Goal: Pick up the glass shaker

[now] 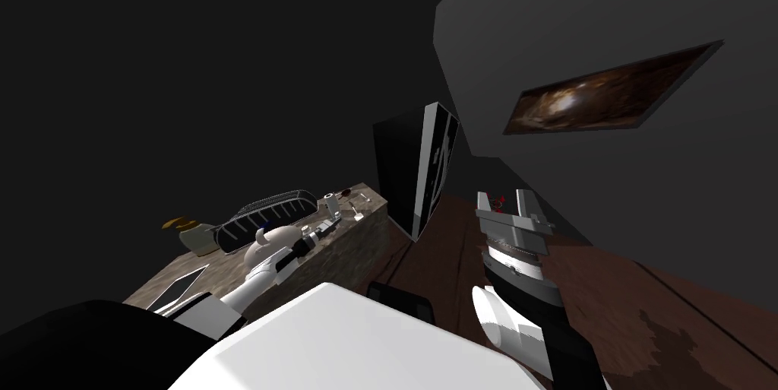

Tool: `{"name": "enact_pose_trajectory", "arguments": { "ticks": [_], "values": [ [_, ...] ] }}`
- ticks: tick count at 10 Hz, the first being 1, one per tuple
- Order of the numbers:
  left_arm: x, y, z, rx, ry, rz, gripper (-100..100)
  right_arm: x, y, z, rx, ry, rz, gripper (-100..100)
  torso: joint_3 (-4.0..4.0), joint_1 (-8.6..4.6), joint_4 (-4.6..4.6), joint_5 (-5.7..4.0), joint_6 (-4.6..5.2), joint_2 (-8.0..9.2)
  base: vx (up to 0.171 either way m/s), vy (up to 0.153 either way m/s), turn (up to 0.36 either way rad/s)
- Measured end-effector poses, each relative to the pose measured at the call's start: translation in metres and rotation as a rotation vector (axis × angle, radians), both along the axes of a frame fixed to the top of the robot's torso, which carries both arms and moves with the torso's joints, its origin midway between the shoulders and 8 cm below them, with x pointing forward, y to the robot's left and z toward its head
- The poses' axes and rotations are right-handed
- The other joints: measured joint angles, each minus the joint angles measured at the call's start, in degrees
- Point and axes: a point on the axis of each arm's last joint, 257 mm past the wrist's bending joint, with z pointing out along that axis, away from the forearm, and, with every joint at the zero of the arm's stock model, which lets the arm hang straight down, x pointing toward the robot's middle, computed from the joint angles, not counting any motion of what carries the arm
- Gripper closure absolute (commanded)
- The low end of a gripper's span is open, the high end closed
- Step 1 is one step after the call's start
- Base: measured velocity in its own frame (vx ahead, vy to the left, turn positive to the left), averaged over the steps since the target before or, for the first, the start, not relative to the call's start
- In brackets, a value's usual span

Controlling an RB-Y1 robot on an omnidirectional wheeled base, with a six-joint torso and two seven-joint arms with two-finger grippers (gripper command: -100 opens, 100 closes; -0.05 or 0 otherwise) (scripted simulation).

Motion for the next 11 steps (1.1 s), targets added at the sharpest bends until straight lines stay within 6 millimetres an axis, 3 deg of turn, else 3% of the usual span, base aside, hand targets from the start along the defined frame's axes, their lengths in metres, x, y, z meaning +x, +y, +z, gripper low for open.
{"name": "enact_pose_trajectory", "arguments": {
  "ticks": [4, 11],
  "values": [
    [0.012, -0.037, -0.009, -0.008, 0.015, -0.030, 100, 0.000, 0.000, 0.000, 0.000, 0.000, 0.000, 0, -0.23, 0.33, -0.35, 0.44, 0.02, -0.12, -0.010, 0.080, 0.035],
    [0.015, -0.087, -0.017, -0.009, 0.029, -0.054, 100, 0.000, 0.000, 0.000, 0.000, 0.000, 0.000, 0, -0.54, 0.72, -0.90, 0.98, -0.25, -0.17, -0.007, 0.050, 0.027]
  ]
}}
